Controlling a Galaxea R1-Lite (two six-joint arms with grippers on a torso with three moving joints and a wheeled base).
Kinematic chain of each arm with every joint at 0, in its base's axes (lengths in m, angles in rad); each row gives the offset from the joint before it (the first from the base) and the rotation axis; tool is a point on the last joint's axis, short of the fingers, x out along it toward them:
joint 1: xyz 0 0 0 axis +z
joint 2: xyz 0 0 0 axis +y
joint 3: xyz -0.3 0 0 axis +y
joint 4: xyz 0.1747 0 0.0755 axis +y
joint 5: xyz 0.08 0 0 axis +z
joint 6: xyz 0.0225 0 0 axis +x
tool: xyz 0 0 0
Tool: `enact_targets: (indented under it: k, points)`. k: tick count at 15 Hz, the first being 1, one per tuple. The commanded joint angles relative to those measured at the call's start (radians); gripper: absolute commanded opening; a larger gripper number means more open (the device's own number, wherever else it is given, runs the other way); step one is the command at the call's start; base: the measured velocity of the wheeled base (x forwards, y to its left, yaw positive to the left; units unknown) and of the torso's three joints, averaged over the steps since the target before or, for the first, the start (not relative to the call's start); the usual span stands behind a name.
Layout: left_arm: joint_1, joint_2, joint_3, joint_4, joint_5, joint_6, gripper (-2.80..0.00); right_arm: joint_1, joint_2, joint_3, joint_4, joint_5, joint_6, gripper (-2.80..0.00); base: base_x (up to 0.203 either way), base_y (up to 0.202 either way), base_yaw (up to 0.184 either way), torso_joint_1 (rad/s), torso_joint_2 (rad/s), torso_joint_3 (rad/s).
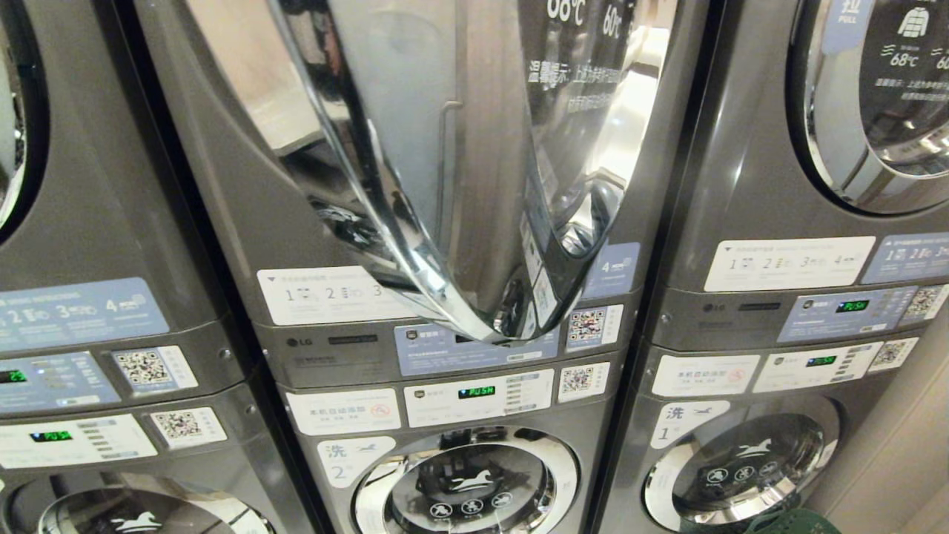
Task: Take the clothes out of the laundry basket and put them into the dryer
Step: Open the dryer
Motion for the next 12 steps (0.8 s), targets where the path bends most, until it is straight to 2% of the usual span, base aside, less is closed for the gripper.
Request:
enact_targets:
  k: [1, 12]
  points:
    - [0.0, -0.003, 0.0, 0.0, 0.0, 0.0, -2.8, 0.001, -0.002, 0.0, 0.0, 0.001, 0.0, -2.8, 0.0, 0.0, 0.0, 0.0, 0.0, 0.0]
    - [-0.001, -0.003, 0.0, 0.0, 0.0, -0.001, -2.8, 0.001, -0.002, 0.0, 0.0, 0.001, 0.0, -2.8, 0.0, 0.0, 0.0, 0.0, 0.0, 0.0]
